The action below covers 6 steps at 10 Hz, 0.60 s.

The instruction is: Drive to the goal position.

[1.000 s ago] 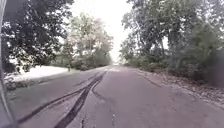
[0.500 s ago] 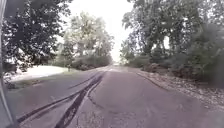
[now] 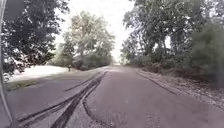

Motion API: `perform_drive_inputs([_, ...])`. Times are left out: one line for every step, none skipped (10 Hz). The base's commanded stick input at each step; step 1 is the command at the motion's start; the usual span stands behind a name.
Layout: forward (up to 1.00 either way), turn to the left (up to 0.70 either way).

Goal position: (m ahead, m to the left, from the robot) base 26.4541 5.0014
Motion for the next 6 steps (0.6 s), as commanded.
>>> perform_drive_inputs([0.70, 0.02])
perform_drive_inputs([0.70, 0.02])
perform_drive_inputs([0.70, 0.02])
perform_drive_inputs([0.70, 0.02])
perform_drive_inputs([0.70, 0.02])
perform_drive_inputs([0.70, 0.01])
